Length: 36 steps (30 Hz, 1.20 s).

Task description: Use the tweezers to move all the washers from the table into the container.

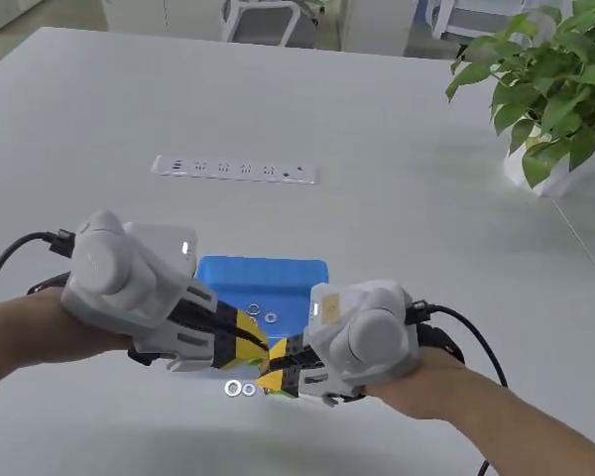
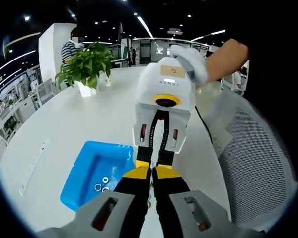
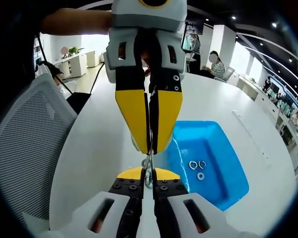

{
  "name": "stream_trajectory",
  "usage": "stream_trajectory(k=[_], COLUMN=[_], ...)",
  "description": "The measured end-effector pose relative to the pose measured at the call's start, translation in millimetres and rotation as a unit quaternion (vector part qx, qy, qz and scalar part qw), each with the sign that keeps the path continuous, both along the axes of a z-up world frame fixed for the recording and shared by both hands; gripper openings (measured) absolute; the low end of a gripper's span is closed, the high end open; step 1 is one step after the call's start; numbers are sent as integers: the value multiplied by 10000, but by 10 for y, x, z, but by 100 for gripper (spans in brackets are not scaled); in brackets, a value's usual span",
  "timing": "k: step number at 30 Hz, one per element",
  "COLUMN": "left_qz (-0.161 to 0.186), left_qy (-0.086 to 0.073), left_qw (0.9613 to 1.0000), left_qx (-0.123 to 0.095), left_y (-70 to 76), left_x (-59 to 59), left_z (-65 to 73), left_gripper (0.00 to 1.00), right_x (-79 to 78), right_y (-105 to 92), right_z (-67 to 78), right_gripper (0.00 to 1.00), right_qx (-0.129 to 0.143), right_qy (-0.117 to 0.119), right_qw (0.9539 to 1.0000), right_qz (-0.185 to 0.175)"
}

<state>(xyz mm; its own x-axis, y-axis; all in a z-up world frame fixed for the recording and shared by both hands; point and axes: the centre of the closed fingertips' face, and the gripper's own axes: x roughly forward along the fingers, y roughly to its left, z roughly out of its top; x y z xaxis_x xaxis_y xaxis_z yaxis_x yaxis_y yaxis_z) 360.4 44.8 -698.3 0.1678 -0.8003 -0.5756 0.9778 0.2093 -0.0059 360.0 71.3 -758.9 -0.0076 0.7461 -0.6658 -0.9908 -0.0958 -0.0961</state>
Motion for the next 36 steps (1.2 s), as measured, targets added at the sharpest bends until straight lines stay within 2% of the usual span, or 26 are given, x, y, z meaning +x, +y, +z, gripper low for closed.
stream_trajectory(k=[6,15,19,23,26,28,29,34,36], left_qz=[59,141,313,567,700,829,841,1057,1178], left_qy=[16,67,64,44,83,192,178,181,227], left_qw=[10000,9997,9990,9972,9963,9952,9951,9930,9915], left_qx=[4,-175,-326,-476,-489,-479,-482,-501,-503], left_y=[30,83,122,160,194,225,234,296,317], left_x=[16,-3,-7,-6,-22,-44,-54,-79,-75], left_z=[-16,53,105,148,126,98,93,82,72], left_gripper=[10,21,26,40,54,59,61,75,81], right_x=[-1,8,0,-18,-28,-39,-42,-53,-53], right_y=[-5,-14,-34,-48,-61,-71,-78,-99,-102], right_z=[-5,-4,-4,31,72,102,115,254,324], right_gripper=[6,6,6,6,6,6,6,6,6], right_qx=[20,57,37,71,106,130,135,220,262], right_qy=[19,64,66,75,91,110,116,106,88], right_qw=[10000,9999,9999,9999,9998,9998,9997,9996,9996], right_qz=[-9,-97,-109,-130,-143,-142,-145,-132,-112])
